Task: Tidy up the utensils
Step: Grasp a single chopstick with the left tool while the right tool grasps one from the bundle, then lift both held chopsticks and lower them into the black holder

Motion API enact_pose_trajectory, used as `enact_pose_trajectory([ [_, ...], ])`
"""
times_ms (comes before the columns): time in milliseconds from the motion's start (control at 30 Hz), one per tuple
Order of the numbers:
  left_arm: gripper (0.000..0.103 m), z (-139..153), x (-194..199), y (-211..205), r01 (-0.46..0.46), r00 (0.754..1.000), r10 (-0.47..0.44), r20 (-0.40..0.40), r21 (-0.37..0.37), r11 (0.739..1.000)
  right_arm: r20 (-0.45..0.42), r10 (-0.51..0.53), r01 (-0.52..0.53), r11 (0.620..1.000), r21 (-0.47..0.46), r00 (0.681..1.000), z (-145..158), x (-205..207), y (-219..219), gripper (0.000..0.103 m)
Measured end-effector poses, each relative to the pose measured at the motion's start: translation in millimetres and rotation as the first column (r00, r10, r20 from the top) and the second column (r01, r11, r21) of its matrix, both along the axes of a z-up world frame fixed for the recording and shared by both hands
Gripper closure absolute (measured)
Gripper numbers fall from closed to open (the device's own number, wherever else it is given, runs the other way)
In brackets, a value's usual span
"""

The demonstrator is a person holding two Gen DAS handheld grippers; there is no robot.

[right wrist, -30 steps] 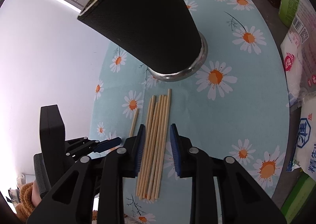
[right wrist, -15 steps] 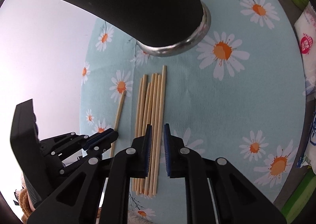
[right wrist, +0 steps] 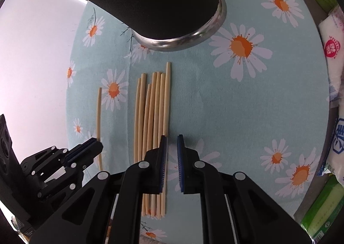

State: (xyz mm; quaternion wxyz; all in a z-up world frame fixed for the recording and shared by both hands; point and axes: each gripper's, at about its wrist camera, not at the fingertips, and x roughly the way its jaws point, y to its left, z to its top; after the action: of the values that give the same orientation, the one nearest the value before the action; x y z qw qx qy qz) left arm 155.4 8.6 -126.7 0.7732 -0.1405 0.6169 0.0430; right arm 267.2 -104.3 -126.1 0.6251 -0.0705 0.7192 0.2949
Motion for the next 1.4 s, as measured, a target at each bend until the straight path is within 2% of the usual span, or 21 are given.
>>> enact_pose_trajectory([
  [333,0.099,4.7,-13.3,16.0,0.022,0.999,-0.02,0.045,-0.05,0.999,0.039,-0.01,0.012,0.998,-0.062,0.999,4.9,-8.5,22.2,0.092],
  [600,0.099,11.0,-25.7,35.1,0.051,0.997,-0.047,0.067,-0.071,0.996,0.103,0.02,-0.003,0.987,-0.161,0.994,5.0,-26.5,50.8,0.093],
  [700,0.099,10.4,-30.6,37.8,0.064,0.996,-0.059,0.069,-0.078,0.995,0.111,0.02,0.001,0.983,-0.183,0.994,4.3,-29.1,55.5,0.098],
  [967,0.099,13.8,-42.4,41.1,0.11,0.991,-0.102,0.081,-0.099,0.989,0.086,-0.009,0.025,0.981,-0.19,0.996,3.6,-23.3,47.8,0.098],
  [1200,0.099,21.6,-43.4,42.5,0.158,0.984,-0.147,0.1,-0.11,0.981,0.064,-0.124,0.131,0.983,-0.127,0.99,8.5,-20.5,17.9,0.098],
  [1400,0.099,29.2,-39.4,47.8,0.137,0.985,-0.12,0.125,-0.139,0.981,0.085,-0.169,0.175,0.982,-0.065,0.982,29.0,-24.6,-6.5,0.098],
])
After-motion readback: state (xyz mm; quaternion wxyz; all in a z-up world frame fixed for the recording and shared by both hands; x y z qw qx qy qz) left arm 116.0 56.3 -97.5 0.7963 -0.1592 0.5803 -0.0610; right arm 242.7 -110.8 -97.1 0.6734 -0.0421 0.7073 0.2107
